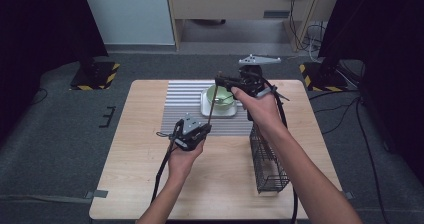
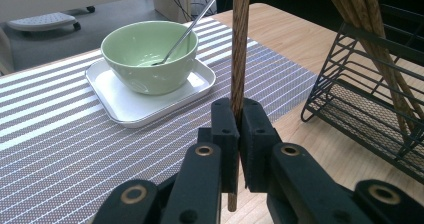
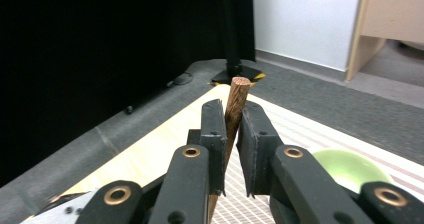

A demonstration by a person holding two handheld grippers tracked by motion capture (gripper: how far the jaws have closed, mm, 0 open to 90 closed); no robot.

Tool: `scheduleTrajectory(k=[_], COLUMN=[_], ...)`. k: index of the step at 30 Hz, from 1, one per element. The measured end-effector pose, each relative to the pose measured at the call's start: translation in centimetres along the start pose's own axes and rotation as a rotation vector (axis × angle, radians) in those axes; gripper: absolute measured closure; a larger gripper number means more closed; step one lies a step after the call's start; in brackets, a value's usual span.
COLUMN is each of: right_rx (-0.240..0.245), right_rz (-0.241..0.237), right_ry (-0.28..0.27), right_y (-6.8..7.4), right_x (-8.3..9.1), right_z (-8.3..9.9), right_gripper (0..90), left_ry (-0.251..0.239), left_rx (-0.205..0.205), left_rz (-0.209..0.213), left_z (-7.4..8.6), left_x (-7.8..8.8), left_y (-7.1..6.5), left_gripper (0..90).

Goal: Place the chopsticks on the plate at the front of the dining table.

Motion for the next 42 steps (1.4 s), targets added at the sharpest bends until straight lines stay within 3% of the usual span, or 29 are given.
scheduleTrajectory(k=[7, 21, 29, 42], right_rx=[-0.013, -0.001, 0.060, 0.105], right_rz=[-0.029, -0.005, 0.007, 0.046], right_ry=[0.003, 0.004, 0.020, 0.026], right_y=[0.8, 0.1, -0.1, -0.9], right_x=[-0.2, -0.1, 0.2, 0.6], right_z=[-0.1, 0.0, 0.5, 1.1], right_gripper=[84.0, 80.7, 64.1, 51.1], left_ry=[-0.012, -0.011, 0.001, 0.003], left_rx=[0.003, -0.002, 0.009, -0.001], left_rz=[-0.005, -0.023, -0.047, -0.044], left_z=[0.1, 0.1, 0.0, -0.5], left_x=[0.1, 0.4, 0.4, 0.3], left_y=[0.1, 0.2, 0.9, 0.9], left_gripper=[85.8, 85.9, 85.9, 85.9])
Point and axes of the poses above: each handheld gripper's, and its own axes: x roughly backward along the jaws, z roughly out of its underside, y roughly to its left, the point moved 9 cm from there along -x, roughly forward along the jaws, and after that the axes turned 13 degrees about -y, right-handed, at the moved point
